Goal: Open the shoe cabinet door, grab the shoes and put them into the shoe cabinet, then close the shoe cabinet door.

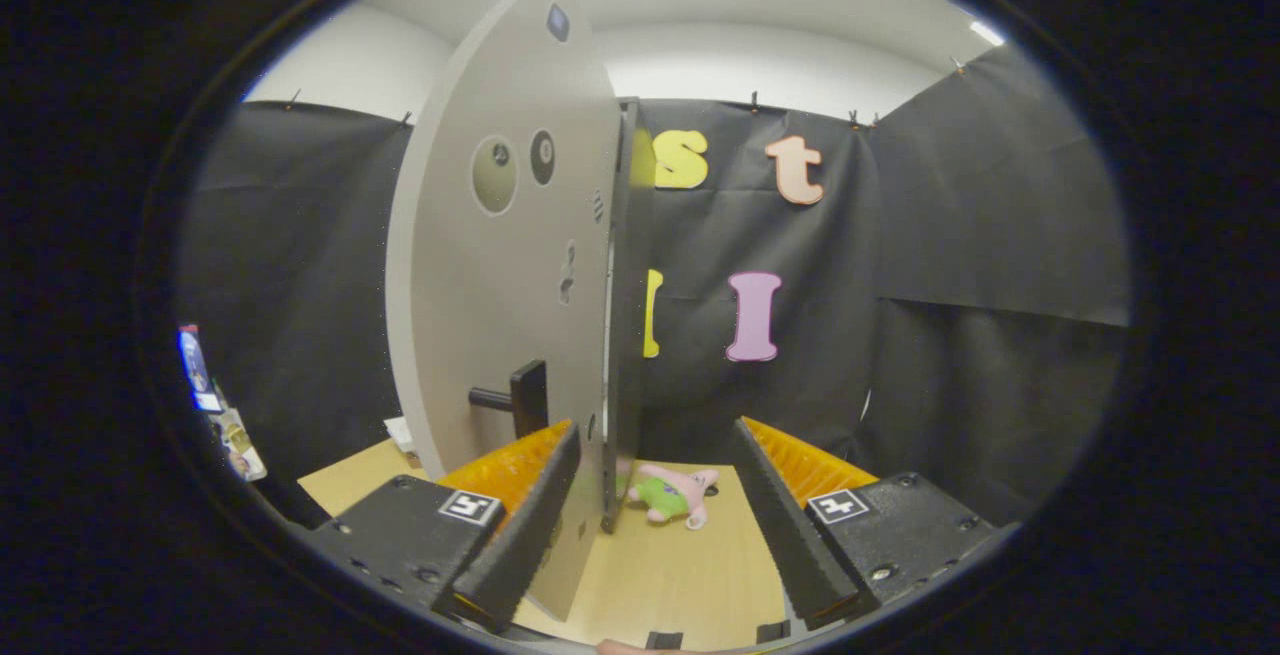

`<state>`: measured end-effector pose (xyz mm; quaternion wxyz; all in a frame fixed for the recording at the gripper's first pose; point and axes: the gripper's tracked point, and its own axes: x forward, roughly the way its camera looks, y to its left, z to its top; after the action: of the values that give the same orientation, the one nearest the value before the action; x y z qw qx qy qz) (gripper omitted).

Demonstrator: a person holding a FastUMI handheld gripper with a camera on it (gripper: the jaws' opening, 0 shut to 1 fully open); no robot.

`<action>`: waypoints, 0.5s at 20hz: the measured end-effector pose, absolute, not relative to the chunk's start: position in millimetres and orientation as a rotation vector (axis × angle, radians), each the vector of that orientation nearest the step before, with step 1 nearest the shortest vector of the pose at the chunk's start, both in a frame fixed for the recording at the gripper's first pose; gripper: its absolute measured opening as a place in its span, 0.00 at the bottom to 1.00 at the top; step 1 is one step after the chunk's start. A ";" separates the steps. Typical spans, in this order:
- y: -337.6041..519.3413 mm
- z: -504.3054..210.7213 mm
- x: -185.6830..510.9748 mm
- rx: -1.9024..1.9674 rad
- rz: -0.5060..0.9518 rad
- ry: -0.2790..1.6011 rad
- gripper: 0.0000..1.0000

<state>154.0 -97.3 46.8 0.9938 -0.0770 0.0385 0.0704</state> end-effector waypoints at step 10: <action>-37.8 43.7 144.2 -0.183 0.156 0.059 0.86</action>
<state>144.2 -37.8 43.7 0.9923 -0.0915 0.0292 0.0780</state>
